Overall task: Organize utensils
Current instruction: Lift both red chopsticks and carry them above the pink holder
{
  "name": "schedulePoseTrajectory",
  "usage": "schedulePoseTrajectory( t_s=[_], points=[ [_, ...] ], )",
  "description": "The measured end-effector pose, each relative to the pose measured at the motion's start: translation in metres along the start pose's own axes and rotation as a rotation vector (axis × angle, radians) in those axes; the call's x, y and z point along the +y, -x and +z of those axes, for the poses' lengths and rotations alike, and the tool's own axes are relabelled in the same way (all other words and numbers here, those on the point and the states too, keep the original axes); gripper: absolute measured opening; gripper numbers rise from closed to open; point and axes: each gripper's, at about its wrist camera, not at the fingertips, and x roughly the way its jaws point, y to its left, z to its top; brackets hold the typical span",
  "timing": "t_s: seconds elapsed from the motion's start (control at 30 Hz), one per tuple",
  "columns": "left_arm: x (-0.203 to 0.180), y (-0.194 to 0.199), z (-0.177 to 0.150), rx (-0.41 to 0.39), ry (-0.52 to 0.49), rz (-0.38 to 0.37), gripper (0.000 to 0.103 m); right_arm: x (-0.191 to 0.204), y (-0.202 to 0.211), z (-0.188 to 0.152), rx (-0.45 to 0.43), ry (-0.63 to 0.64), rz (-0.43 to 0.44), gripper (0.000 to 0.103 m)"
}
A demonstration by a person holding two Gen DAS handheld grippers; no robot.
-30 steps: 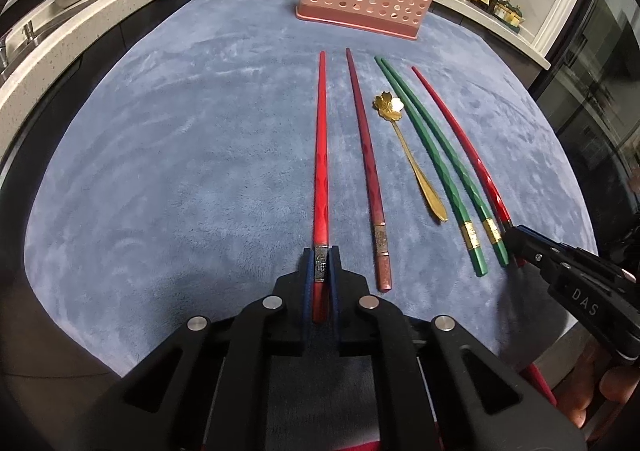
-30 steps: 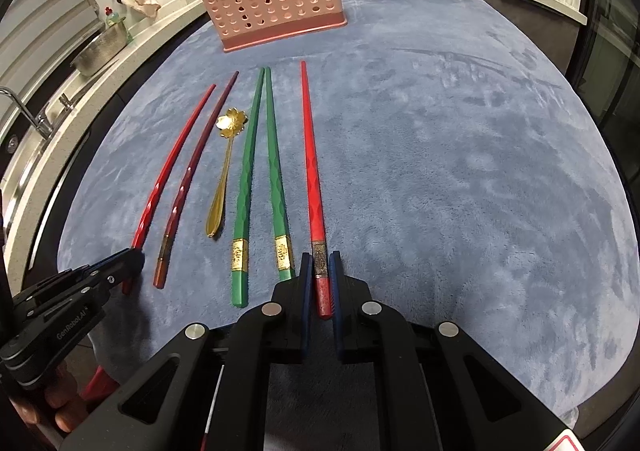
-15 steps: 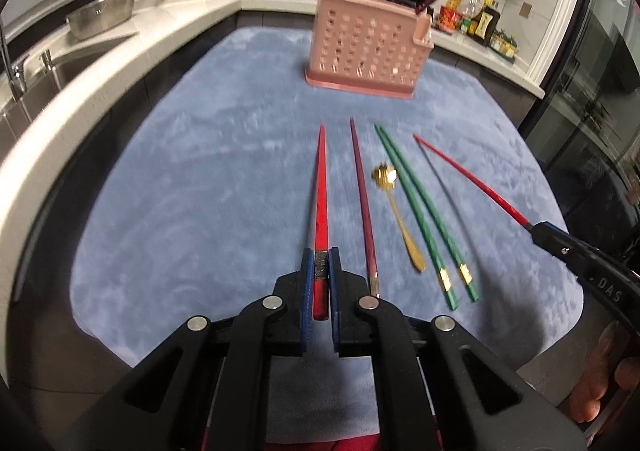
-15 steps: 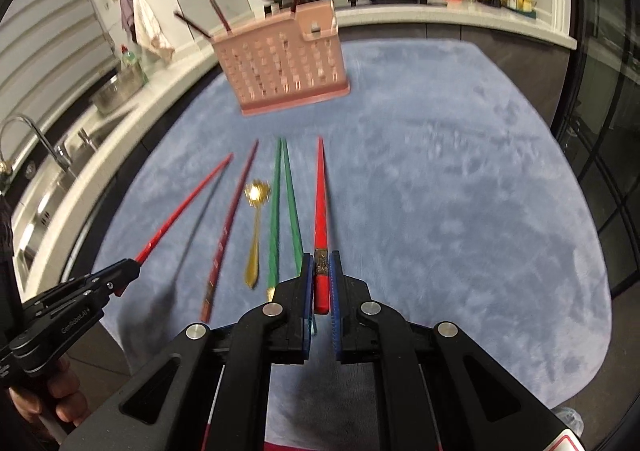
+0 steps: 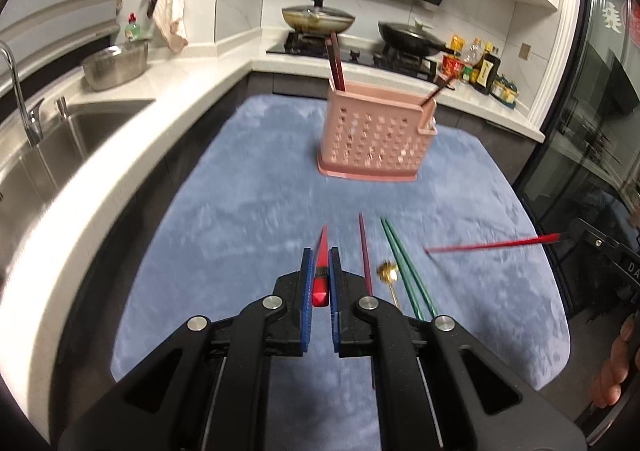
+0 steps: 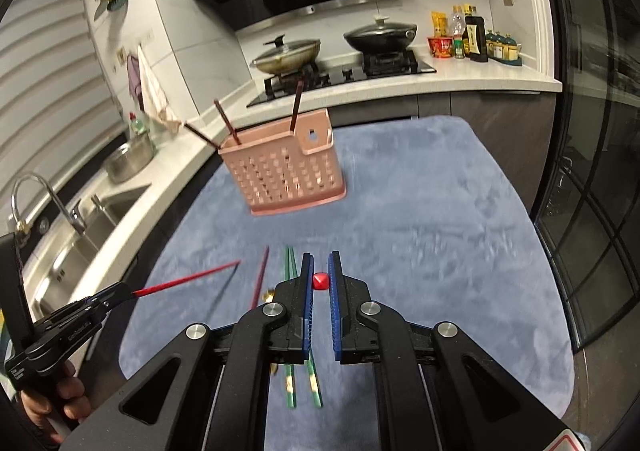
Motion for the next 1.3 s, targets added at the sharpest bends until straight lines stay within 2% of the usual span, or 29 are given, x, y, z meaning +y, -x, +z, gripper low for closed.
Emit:
schedulePoseTrajectory(
  t_s=[0.53, 0.8, 1.03, 1.3],
  points=[
    [0.002, -0.005, 0.070, -0.098, -0.008, 0.013, 0.007, 0.002, -0.007, 0.048, -0.062, 0.011, 0.012, 0.007],
    [-0.009, -0.006, 0.116, -0.137, -0.012, -0.034, 0.007, 0.008, -0.010, 0.088, -0.115, 0.002, 0.071, 0.007],
    [-0.026, 0.013, 0.171, -0.262, -0.026, -0.071, 0.007, 0.013, -0.016, 0.140, -0.180, -0.038, 0.165, 0.007],
    [-0.046, 0.023, 0.236, -0.420, -0.033, -0.084, 0.007, 0.027, -0.031, 0.196, -0.273, -0.030, 0.204, 0.007]
  ],
)
